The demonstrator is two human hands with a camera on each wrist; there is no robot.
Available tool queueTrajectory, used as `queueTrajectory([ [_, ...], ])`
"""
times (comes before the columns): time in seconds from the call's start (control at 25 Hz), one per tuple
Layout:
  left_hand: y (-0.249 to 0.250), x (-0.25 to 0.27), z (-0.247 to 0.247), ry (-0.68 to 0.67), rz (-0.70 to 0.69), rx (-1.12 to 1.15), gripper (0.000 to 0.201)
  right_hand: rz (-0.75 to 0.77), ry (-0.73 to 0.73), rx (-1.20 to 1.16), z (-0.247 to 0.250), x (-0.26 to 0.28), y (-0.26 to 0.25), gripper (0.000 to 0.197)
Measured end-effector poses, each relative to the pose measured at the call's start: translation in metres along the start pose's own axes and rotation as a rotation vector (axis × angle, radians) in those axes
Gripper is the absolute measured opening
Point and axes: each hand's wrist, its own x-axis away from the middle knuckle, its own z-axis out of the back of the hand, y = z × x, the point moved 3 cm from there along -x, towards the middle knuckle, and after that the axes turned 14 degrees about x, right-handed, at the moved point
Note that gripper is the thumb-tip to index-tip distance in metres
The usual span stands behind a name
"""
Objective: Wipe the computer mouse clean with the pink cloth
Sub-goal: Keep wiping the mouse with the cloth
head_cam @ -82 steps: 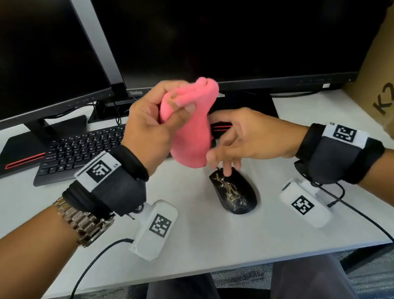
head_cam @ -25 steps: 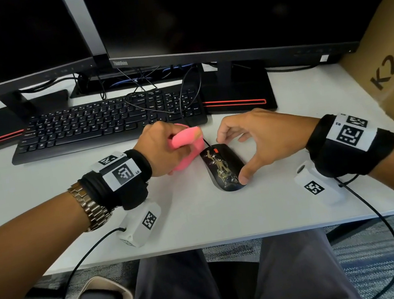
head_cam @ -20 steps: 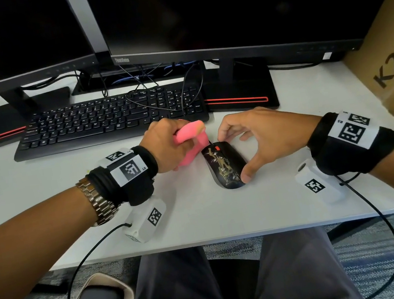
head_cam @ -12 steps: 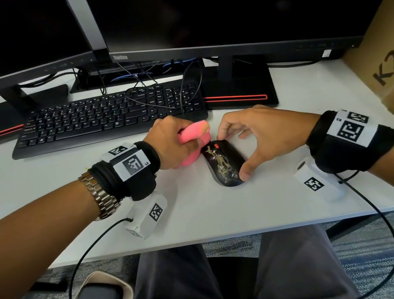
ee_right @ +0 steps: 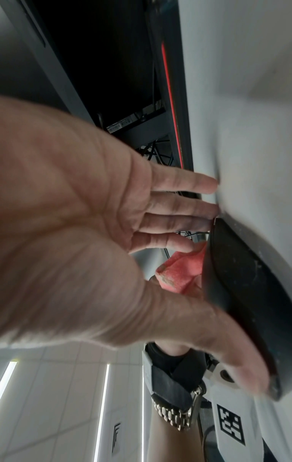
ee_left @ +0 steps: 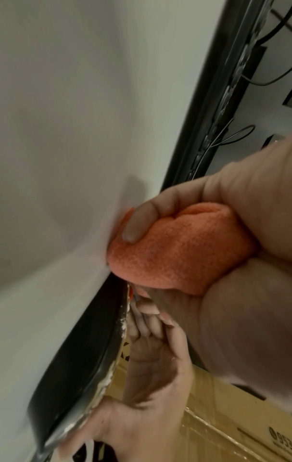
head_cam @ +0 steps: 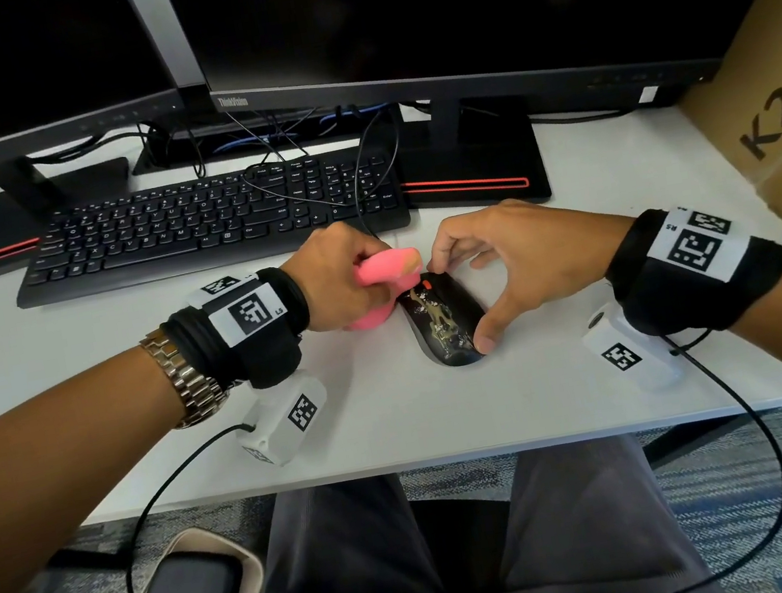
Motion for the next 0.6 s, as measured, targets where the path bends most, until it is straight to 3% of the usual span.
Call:
queueTrajectory([
  [0.12, -0.0017, 0.0013, -0.0026, 0.022, -0.022, -0.007, 0.023, 0.004, -0.004, 0.005, -0.0004, 0.001, -0.0002, 0.081],
  [0.24, -0.0014, 0.0014, -0.0039, 0.064, -0.028, -0.015, 0.012, 0.004, -0.006, 0.007, -0.0012, 0.0017, 0.0005, 0.08],
  [0.44, 0.0016, 0.0006, 0.0037, 0.142, 0.0, 0.027, 0.014, 0.001, -0.008, 0.0, -0.0021, 0.0018, 0.0015, 0.075],
  [0.6, 0.0013, 0.0006, -0.0018, 0.075, 0.023, 0.025, 0.018, -0.001, -0.007, 0.004, -0.003, 0.001, 0.0023, 0.077],
])
